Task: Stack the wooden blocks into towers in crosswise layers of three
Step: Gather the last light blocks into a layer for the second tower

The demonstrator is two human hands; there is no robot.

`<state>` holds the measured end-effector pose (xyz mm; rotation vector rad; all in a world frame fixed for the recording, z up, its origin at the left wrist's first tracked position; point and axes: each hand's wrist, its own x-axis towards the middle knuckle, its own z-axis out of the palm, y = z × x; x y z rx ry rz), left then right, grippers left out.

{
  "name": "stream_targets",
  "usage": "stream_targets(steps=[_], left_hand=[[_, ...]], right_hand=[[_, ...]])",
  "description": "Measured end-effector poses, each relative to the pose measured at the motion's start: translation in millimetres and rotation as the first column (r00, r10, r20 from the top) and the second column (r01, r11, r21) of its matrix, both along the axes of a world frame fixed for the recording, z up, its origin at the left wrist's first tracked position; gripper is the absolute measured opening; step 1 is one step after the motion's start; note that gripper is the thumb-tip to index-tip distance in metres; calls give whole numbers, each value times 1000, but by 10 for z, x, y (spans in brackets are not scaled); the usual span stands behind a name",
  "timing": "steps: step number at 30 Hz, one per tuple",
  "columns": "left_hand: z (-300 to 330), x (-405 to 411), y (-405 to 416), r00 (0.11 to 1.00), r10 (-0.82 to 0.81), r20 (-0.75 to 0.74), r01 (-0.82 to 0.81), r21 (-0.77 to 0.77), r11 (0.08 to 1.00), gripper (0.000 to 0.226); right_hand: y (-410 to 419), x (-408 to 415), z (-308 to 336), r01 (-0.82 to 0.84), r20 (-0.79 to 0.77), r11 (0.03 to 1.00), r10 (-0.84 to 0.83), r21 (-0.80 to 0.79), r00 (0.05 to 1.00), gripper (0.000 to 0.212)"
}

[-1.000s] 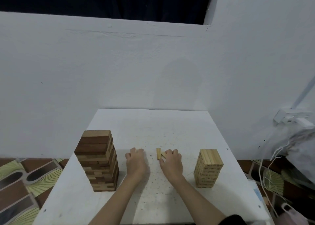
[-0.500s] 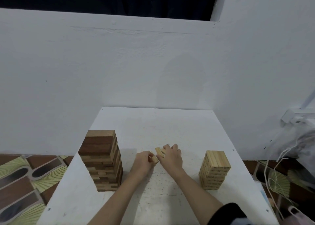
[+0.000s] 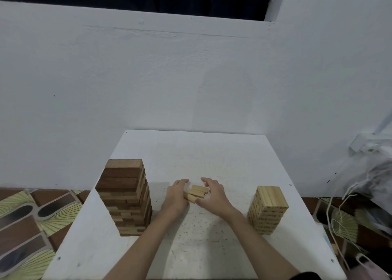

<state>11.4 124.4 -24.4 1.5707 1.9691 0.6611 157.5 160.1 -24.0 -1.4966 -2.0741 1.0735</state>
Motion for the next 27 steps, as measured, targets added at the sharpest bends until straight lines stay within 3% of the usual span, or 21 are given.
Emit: stream_targets(steps=[3, 9, 14, 27], left_hand=[[27, 5, 28, 1000, 5, 17, -5, -29, 1000, 65], [66, 83, 48, 999, -11, 30, 12, -39, 999, 56], [76, 86, 39, 996, 4, 93, 0, -42, 999, 58], [83, 156, -9, 966, 115, 231, -105, -52, 993, 61]], right_hand=[[-23, 67, 7, -45, 26, 998, 47, -45, 999, 92], [-34, 50, 9, -30, -19, 999, 29, -32, 999, 83], [-43, 63, 16, 28, -58, 995, -34, -99, 998, 97], [-51, 109, 5, 191, -139, 965, -217, -180, 966, 76]])
